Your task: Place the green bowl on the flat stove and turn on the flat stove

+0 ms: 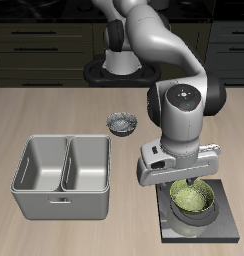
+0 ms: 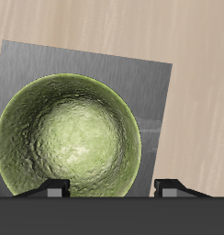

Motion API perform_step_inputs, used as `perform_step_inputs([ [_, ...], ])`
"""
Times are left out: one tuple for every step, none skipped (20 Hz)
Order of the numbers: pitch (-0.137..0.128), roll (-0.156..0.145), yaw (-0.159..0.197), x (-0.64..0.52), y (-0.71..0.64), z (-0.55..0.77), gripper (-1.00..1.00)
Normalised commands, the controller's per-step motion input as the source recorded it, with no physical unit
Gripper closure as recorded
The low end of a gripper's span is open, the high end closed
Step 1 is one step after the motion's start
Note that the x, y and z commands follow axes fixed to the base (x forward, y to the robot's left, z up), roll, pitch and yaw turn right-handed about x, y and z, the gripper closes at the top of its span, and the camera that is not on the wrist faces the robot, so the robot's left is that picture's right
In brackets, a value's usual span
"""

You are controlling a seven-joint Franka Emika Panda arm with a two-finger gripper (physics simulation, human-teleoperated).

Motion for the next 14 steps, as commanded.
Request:
perform_step_inputs([
  [-0.034,0.093,0.016,-0.12,0.19,0.08,-1.0],
  [-0.028,0.032,-0.033,-0.11,0.04,0.09,-1.0],
  [0.003,0.001,-0.026,0.02,0.06,0.04,-1.0],
  [-0.023,0.038,-0.015,-0.19,0.15,0.14,-1.0],
  [-0.006,0.021,-0.013,-0.05,0.09,0.06,-1.0],
  [-0.038,0.042,0.011,-0.18,0.11,0.2,-1.0],
  [-0.023,0.093,-0.177,-0.54,0.23,0.39,-1.0],
  [-0.028,0.053,-0.026,-0.24,0.12,0.14,-1.0],
  [0.002,-0.049,-0.041,-0.36,0.09,0.16,-1.0],
  [0.003,0.044,-0.116,-0.3,0.11,0.18,-1.0],
  [0.0,-0.013,-0.084,-0.26,0.0,0.12,-1.0],
  [0.004,-0.029,-0.069,-0.35,0.14,0.2,-1.0],
  [-0.003,0.02,-0.103,-0.41,0.09,0.19,-1.0],
  [0.05,-0.077,-0.142,-0.47,0.06,0.15,-1.0],
])
